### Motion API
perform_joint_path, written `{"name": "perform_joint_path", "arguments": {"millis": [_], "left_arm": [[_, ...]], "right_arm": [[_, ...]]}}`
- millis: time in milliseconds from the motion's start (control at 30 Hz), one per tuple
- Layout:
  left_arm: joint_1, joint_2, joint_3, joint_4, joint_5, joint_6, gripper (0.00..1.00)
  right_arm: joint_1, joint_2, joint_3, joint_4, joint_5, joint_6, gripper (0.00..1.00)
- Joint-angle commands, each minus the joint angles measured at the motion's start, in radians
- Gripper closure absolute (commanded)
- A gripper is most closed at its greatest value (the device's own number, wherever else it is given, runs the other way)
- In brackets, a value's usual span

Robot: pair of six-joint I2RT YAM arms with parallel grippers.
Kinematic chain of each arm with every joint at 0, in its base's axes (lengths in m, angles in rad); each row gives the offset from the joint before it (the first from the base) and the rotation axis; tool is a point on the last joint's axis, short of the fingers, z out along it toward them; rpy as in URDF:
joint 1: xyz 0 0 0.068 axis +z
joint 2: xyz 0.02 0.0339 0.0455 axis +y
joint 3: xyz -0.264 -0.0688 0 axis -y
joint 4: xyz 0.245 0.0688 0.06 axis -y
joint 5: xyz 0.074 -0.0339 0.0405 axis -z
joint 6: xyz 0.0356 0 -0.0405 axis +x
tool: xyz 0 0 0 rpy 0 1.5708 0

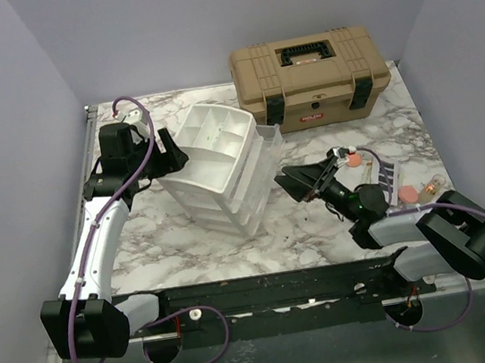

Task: Organize the makeup
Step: Open the drawer in the storage box.

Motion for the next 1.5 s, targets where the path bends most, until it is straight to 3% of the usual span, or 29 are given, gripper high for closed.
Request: {"name": "perform_joint_path", "arguments": {"millis": [0,133,233,367,533,667,867,967,1333,1467], "left_arm": [[-0.003,0.001,0.022,-0.051,0.047,0.009,0.24],[-0.003,-0.014,0.042,-0.055,0.073,0.013,0.23],[-0.004,-0.021,0.066,-0.057,0.086,0.005,0.22],[-0.004,-0.023,0.097,-0.077,0.093,0.010,0.21],[-0.010,-0.023,0.124,-0.091,0.131,0.005,0.19],[-0.014,-0.030,0.146,-0.095,0.138,0.006,0.17],[-0.018,-0.030,0.147,-0.120,0.124,0.037,0.15],[-0.019,-0.039,0.144,-0.138,0.098,0.062,0.15],[-0.025,-0.053,0.112,-0.147,0.116,0.160,0.15],[-0.027,-0.066,0.102,-0.146,0.152,0.206,0.15]], "right_arm": [[-0.008,-0.013,-0.046,0.234,0.063,-0.012,0.28],[-0.009,-0.040,-0.077,0.224,0.077,-0.041,0.29],[-0.010,-0.140,-0.094,0.056,0.096,-0.086,0.23],[-0.010,-0.422,-0.008,-0.501,0.118,-0.258,0.11],[-0.010,-0.671,0.331,-1.471,0.342,-0.480,0.05],[-0.010,-0.656,0.523,-1.821,0.449,-0.575,0.02],[-0.009,-0.353,0.734,-2.027,0.353,-0.623,0.02],[0.000,-0.243,0.793,-2.050,0.300,-0.647,0.00],[0.040,-0.088,0.865,-2.056,0.301,-0.670,0.00],[0.088,-0.013,0.954,-2.163,0.393,-0.690,0.00]]}}
